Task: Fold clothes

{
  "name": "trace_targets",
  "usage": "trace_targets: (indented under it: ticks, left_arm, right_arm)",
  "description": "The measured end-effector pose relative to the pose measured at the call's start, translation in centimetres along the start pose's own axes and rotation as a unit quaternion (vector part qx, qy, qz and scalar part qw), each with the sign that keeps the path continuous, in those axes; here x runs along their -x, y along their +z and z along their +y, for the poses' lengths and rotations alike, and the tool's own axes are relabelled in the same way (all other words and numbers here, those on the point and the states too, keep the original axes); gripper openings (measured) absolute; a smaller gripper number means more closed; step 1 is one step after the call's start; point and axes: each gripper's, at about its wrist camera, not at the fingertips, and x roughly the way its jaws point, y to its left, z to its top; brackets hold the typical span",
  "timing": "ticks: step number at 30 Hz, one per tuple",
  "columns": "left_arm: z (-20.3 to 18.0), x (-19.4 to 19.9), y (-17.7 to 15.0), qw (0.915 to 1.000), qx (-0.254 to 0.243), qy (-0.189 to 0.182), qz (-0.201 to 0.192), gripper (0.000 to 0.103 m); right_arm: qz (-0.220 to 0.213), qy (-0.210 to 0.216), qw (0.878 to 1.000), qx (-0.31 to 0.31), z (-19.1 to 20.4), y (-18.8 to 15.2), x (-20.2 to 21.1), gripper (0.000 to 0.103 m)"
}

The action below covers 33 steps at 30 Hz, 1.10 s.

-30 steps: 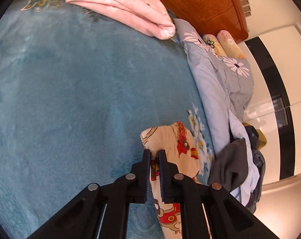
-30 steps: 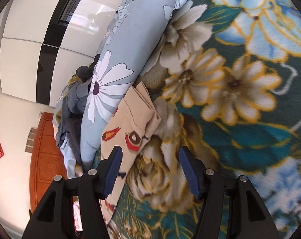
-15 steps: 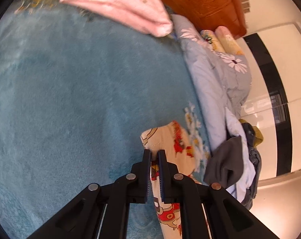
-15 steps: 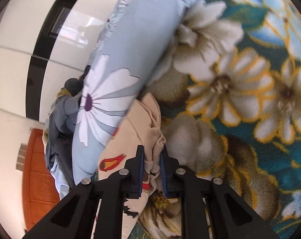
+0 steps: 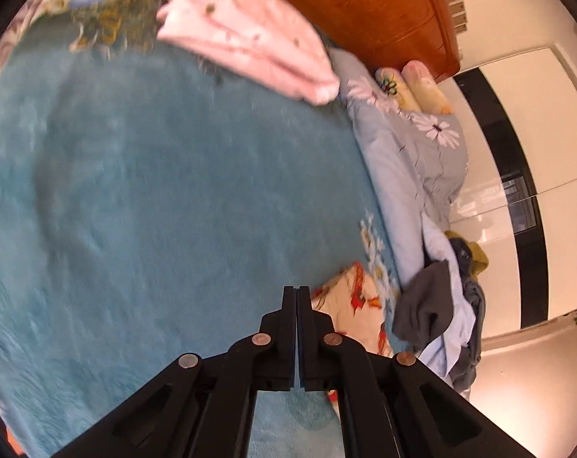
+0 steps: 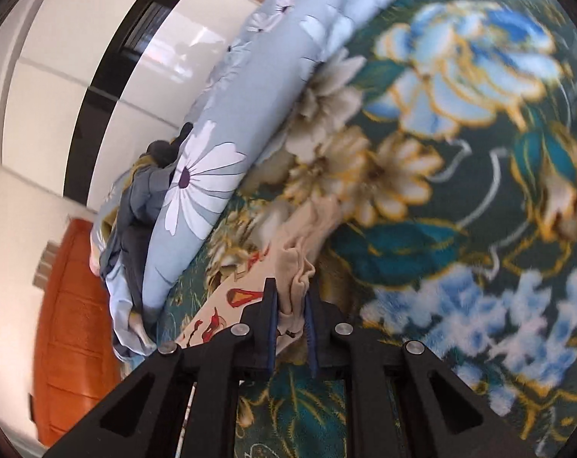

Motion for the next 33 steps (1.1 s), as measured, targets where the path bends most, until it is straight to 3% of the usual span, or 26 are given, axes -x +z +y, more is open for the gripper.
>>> trace_targets:
  ticks: [3,5,8,16,18,19,22,25,28,31,33]
  left_arm:
    - [0.0,-2.3,-1.5,0.9991,0.015,-0.021,0.034,0.004]
    - [-0.5,-3.8,-2.6,0.9985,0.015,-0.017,0.051,0.026]
    - [-1.3,-5.5,-3.7,0.9982,0.023,-0.021,0.052,0.043]
    - [-3.3,-9.0,-3.0,0.9985,0.016,0.000,0.053,0.041]
    - [-3.4,-9.5,-2.7,0.9986,0.014,0.012,0.050,0.034]
    - [-3.4,-9.8,-2.6,0.9984,0.014,0.024,0.049,0.019]
    - [-4.3,-9.7,-2.0,0.9982,0.004,0.043,0.041,0.015]
    - [-7.9,-7.9,-1.0,0.9987,-0.037,0.024,0.025,0.014]
    - [-11.3,-3.7,-0.2,0.9972,-0.064,-0.038,0.013,0.014]
    - [-11.3,1.7,-0.6,0.9920,-0.102,-0.073,-0.012,0.014]
    - [-8.0,3.5,-1.1,0.9930,-0.102,-0.058,-0.017,0.014]
  right_arm:
    - [0.008,-0.008,1.000,-0.023,-1.7,-0.7,-0.7,0.013]
    - [0.012,-0.009,0.999,-0.028,-2.1,-0.8,-1.0,0.013]
    - [0.018,-0.007,1.000,-0.017,-1.5,-0.6,-1.4,0.013]
    - [0.022,-0.005,0.999,-0.028,-2.3,-1.0,-1.3,0.013]
    - [0.020,-0.003,0.999,-0.033,-2.3,-0.9,-1.3,0.013]
    - [0.020,-0.002,0.999,-0.035,-2.3,-0.8,-1.3,0.013]
    - [0.015,0.001,0.999,-0.041,-2.0,-0.4,-1.4,0.013]
    - [0.005,0.004,0.999,-0.050,-1.2,0.6,-1.3,0.013]
    - [-0.009,0.029,0.999,-0.039,0.7,1.7,0.1,0.013]
    - [-0.020,0.056,0.998,-0.004,2.9,2.0,2.6,0.010]
    - [-0.025,0.063,0.998,0.014,2.8,1.0,4.6,0.010]
